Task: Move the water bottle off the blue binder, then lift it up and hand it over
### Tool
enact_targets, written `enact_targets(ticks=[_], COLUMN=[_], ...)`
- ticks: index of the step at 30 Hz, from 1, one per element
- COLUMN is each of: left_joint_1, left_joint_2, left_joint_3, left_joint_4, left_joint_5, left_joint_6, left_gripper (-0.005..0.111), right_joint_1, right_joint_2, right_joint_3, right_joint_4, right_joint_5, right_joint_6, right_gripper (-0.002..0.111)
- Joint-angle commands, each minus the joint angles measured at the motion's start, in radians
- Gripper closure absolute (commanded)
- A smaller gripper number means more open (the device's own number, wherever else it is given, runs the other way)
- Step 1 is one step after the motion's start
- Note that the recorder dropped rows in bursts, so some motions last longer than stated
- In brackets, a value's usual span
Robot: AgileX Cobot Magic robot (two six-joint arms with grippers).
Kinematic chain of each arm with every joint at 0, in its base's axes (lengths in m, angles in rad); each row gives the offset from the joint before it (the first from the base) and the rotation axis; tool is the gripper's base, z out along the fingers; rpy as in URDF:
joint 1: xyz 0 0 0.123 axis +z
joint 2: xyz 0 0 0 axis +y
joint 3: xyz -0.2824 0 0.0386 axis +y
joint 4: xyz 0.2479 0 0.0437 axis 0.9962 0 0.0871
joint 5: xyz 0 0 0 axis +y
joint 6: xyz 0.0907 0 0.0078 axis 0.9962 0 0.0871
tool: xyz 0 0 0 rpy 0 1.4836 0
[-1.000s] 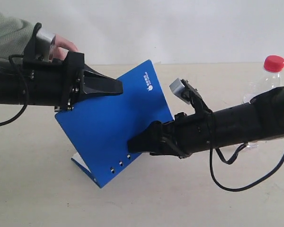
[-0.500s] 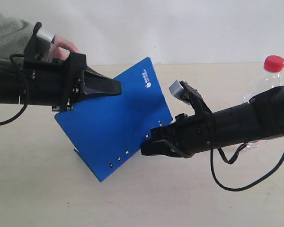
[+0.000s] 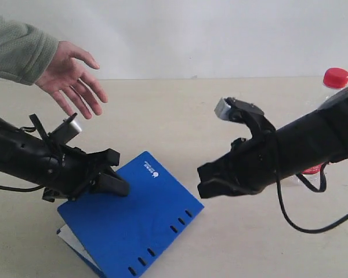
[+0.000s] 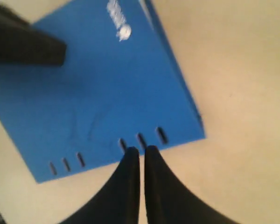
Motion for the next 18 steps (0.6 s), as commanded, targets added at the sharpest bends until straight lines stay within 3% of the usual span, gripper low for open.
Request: enact_targets(ticks=[1, 4, 8, 14, 18], left_joint_1=[-0.008, -0.008, -0.008, -0.008, -0.008], left_joint_2=[0.032, 0.032, 0.032, 0.032, 0.032], left_joint_3=[-0.018, -0.026, -0.026, -0.026, -0.026], left_joint_4=[-0.105, -0.102, -0.053, -0.056, -0.039], left_joint_5=[0.052, 0.097, 0.08, 0.08, 0.091], left_joint_6=[0.101, 0.104, 0.097, 0.101, 0.101], left_gripper=[0.102, 0.102, 0.102, 0.102, 0.102], right_joint_1=[0.12, 0.288, 0.478, 0.653, 0.682], right_joint_2=[-0.002, -0.002, -0.002, 0.008, 0.089], right_joint_3=[0.01, 0.006, 0.003, -0.042, -0.137], right_joint_4=[-0.037, 0.017, -0.047, -0.02, -0.031], right_joint_5=[0.107, 0.038, -0.137, -0.291, -0.236], right_joint_6=[-0.021, -0.076, 0.018, 0.028, 0.047], right_gripper=[0.109, 0.109, 0.109, 0.109, 0.109])
